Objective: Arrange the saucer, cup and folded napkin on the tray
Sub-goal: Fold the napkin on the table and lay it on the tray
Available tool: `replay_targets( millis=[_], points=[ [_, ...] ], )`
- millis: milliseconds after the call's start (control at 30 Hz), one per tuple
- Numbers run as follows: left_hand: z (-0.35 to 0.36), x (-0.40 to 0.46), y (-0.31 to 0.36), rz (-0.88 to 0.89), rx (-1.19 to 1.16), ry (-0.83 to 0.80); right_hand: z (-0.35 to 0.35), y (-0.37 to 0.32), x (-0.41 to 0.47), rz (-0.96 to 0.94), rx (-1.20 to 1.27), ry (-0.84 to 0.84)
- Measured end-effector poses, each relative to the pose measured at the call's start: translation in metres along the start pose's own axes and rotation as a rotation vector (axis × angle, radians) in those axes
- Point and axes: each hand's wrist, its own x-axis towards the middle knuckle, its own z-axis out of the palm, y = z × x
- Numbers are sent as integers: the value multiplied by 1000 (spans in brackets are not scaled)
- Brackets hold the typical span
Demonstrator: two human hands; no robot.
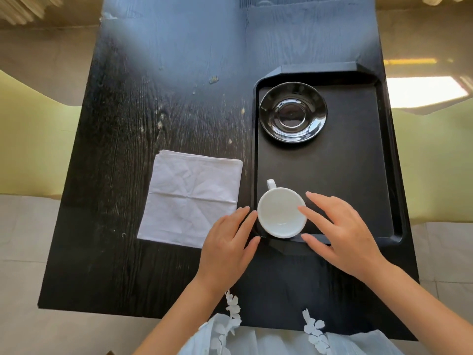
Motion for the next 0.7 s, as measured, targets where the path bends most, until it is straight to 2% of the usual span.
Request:
replay_targets(
  millis=[167,333,533,600,700],
  points=[
    [-33,2,-44,-52,201,18,-1,-68,35,114,-62,106],
    [-57,-13,-105,-147,363,-198,45,-139,68,127,-121,-98],
    [-67,-47,-155,-74,379,-526,96,-169,67,110,-182,-427],
    [-70,-51,-169,-26,387,-575,102,-172,62,126,-199,-444],
    [-71,-52,-187,97,400,-559,117,-171,54,132,-228,-356]
  ],
)
